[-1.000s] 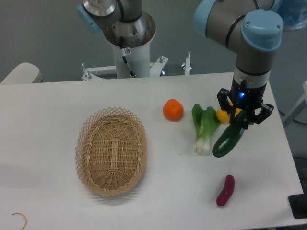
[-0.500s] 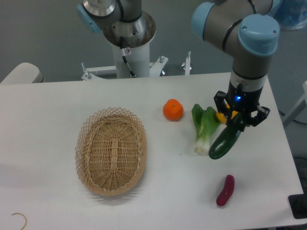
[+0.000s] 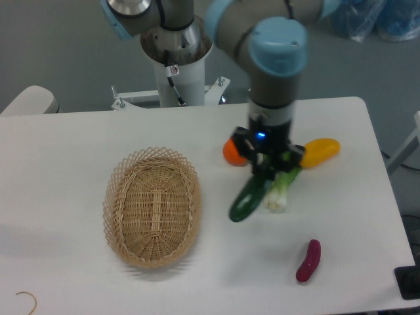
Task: Place the cucumber in the basket
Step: 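Carry the cucumber over the bok choy toward the wicker basket, then lower the cucumber into the basket and open the gripper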
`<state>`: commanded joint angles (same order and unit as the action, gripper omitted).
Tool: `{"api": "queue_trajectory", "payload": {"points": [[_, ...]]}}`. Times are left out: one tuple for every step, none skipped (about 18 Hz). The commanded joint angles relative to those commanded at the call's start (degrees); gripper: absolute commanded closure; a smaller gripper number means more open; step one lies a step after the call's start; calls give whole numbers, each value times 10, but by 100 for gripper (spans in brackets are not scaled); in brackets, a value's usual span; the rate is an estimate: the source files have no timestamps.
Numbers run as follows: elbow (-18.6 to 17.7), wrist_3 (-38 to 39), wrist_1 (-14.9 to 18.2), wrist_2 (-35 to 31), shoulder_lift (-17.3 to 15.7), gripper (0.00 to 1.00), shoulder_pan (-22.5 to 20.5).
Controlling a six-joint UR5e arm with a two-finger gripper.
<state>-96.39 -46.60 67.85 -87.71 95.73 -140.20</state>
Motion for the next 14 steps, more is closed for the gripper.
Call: {"api": "queue_trajectory", "payload": {"points": [[-29,18,-3,-1,-16,70,15],[-56,32,-9,0,-31,70,25],[-73,45,-13,0,-39,70,36],[-85,61,-16,3,-42,70,51],[-97,82,-24,1,-42,70,67],[-102,103,-33,0,-39,70,80],[-106,122,-44,0,-33,70,91],[-112,141,-56,-1,-20,70,103],[-117,157,-76,-1,-7,70,111],[-119,171,-106,-2,10,70,117],[-120,183,-132,-4,29,70,124],[-121,188,-150,-11,45,70,131],[-121,188,-157,-24,59,70,139],[-119,189,-159,-39,74,70,145]]}}
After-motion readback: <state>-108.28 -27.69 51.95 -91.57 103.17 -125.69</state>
